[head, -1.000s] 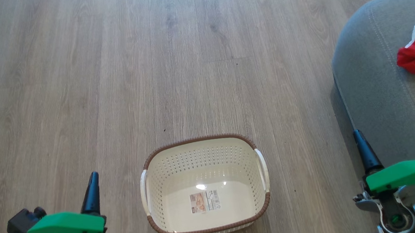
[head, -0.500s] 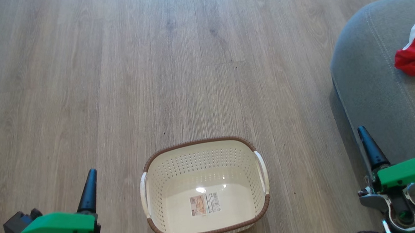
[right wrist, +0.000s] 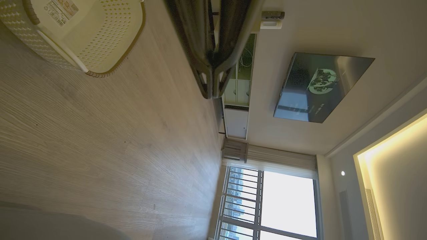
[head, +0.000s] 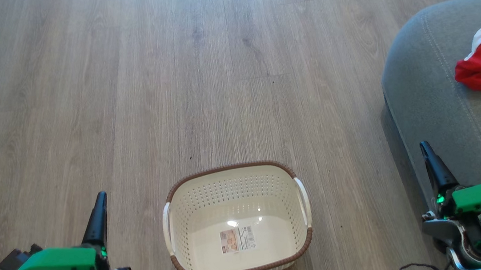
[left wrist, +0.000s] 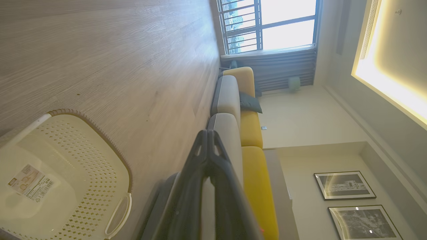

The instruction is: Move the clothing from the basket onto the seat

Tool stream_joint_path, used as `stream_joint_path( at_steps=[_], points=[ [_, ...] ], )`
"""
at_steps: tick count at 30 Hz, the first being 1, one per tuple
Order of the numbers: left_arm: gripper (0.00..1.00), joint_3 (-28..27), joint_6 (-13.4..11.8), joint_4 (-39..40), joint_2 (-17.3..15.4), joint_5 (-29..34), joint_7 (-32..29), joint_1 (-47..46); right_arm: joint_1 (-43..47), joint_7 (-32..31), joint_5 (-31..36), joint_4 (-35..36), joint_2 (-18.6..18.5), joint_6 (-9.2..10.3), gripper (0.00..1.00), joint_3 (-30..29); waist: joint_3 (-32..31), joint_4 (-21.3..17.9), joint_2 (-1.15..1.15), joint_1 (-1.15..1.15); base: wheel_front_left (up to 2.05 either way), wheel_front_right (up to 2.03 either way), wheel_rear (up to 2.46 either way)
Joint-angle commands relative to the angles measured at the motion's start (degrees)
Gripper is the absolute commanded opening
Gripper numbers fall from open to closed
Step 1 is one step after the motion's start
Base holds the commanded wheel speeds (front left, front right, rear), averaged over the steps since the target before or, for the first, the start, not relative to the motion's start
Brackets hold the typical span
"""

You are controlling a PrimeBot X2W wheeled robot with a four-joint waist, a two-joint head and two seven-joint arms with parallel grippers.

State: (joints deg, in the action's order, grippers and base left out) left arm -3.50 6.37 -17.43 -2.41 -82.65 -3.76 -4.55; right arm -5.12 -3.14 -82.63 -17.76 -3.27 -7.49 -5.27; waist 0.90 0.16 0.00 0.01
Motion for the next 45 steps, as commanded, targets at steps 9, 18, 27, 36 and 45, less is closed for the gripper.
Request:
stream_joint_path(
  at_steps=[9,18,27,36,45],
  points=[
    [0.00,-2.6,0.9,2.9,-0.5,-6.3,-1.9,-1.7,-1.0,-1.8,-6.7,3.2,-0.2,0.00,0.00,0.0,-0.5,-0.1,0.00,-0.01,0.00,0.00,0.00],
    [0.00,-3.0,1.1,3.4,-0.5,-9.5,-2.7,-1.6,-1.0,-2.8,-10.1,3.8,-0.2,0.00,0.00,-0.5,-0.7,-0.2,0.00,-0.01,0.00,0.00,0.00],
    [0.00,-3.0,1.1,3.4,-0.5,-9.5,-2.7,-1.6,-1.0,-2.8,-10.1,3.8,-0.1,0.00,0.00,-0.6,-0.7,-0.2,0.00,-0.01,0.00,0.00,0.00],
    [0.00,-3.0,1.1,3.4,-0.5,-9.5,-2.7,-1.6,-1.0,-2.9,-10.0,3.8,0.0,0.00,0.00,-0.7,-0.7,-0.2,0.00,-0.01,0.00,0.00,0.00],
    [0.00,-3.0,1.1,3.4,-0.5,-9.5,-2.7,-1.6,-1.0,-3.0,-9.9,3.8,0.0,0.00,0.00,-0.8,-0.7,-0.2,0.00,-0.01,0.00,0.00,0.00]
  ],
)
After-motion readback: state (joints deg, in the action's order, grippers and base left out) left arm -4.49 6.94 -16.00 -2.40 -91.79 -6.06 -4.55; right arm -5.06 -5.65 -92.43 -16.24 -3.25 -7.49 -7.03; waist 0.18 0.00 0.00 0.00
